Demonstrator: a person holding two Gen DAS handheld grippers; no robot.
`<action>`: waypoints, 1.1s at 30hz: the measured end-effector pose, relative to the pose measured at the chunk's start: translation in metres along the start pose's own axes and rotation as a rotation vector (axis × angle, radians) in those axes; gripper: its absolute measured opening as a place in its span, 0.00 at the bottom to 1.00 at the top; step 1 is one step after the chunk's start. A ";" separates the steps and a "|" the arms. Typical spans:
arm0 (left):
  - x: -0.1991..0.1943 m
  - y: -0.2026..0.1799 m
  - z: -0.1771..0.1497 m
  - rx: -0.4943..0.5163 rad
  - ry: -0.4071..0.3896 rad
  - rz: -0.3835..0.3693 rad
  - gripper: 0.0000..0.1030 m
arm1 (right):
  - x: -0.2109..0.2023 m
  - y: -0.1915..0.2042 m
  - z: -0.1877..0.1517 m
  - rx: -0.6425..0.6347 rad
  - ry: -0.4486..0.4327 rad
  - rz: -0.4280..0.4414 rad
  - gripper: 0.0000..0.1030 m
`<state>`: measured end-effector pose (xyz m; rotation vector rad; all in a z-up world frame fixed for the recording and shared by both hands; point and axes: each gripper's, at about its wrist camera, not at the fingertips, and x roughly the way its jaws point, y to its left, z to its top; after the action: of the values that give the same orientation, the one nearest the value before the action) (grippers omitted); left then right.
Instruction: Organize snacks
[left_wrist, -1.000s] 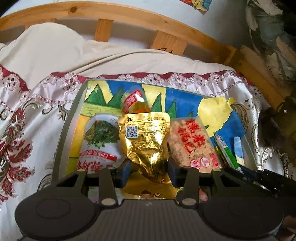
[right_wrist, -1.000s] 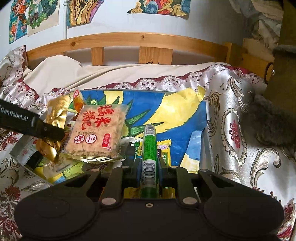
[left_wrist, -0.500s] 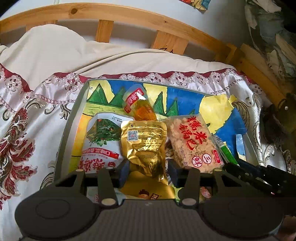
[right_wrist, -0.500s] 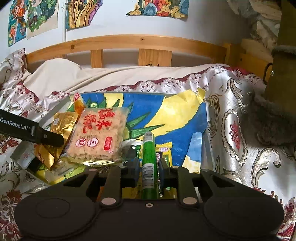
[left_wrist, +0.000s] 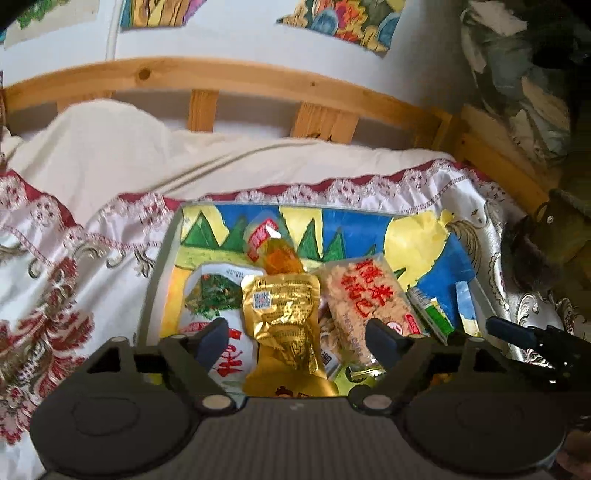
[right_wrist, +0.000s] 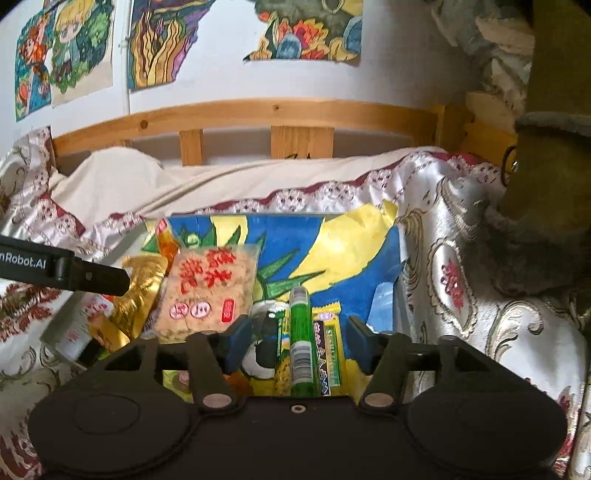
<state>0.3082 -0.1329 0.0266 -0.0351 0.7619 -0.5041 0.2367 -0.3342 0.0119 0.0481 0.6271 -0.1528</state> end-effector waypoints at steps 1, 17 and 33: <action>-0.004 0.000 0.000 0.004 -0.010 0.001 0.87 | -0.003 0.000 0.001 0.006 -0.007 -0.001 0.63; -0.066 0.005 -0.005 0.031 -0.179 0.042 0.99 | -0.067 0.014 0.020 0.072 -0.156 0.009 0.90; -0.112 0.011 -0.020 0.050 -0.289 0.080 1.00 | -0.113 0.030 0.016 0.094 -0.246 -0.002 0.99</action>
<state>0.2307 -0.0701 0.0828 -0.0304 0.4658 -0.4304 0.1601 -0.2919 0.0913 0.1182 0.3747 -0.1865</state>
